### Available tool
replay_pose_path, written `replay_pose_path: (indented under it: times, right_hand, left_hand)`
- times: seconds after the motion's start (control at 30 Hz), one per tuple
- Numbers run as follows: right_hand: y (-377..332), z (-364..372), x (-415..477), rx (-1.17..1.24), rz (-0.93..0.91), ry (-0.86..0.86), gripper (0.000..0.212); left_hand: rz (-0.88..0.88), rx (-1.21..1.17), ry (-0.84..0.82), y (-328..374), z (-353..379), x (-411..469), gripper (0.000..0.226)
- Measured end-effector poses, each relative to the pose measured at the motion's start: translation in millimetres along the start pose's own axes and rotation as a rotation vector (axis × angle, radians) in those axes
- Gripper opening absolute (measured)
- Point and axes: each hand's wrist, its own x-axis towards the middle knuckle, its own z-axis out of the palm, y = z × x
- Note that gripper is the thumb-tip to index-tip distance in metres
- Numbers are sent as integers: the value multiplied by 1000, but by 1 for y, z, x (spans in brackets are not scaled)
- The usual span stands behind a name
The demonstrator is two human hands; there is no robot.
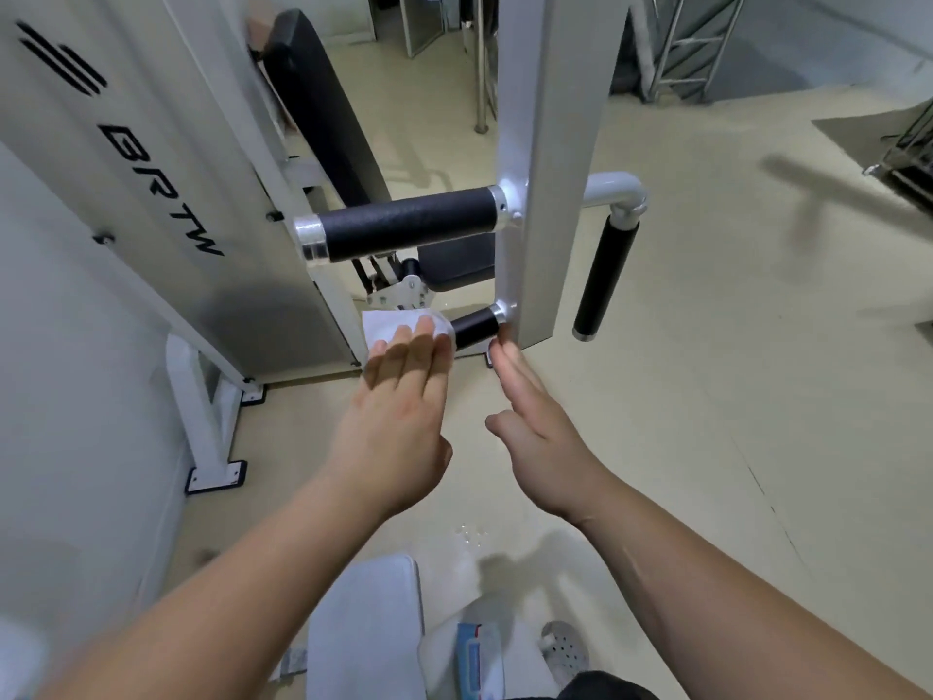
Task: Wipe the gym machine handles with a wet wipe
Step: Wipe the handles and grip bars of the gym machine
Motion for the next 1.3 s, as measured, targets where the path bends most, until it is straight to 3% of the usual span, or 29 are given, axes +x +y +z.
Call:
replay_pose_path:
  times: [0.13,0.4,0.67,0.87,0.97,1.13,1.3]
  right_hand:
    - [6,-14,6,-173,-92,-119,74]
    - [14,-43,16,-266,-180,-177,83]
    - [14,-38,21,-396,-213,-261,76]
    - [7,-23,15,-358,-281,-80,62]
    - [1,-17,8,-194,-262,-56,45]
    - [-11,2,-2,252,33,-120,30]
    - [-11,15,-6,648,137,-159,30]
  left_hand:
    - [-158,-20,2,17,7,0,102]
    - [-218,-113,123,52,-2,36,78]
    - [-354,-239,171,38,6,-8,79]
    - [-297,-447,411,33,3,-24,54]
    - [-325,-498,605,34,6,-35,40]
    - [-277,-619,789,45,8,-42,26]
    - [-563,-1198,720,67,0,-38,32]
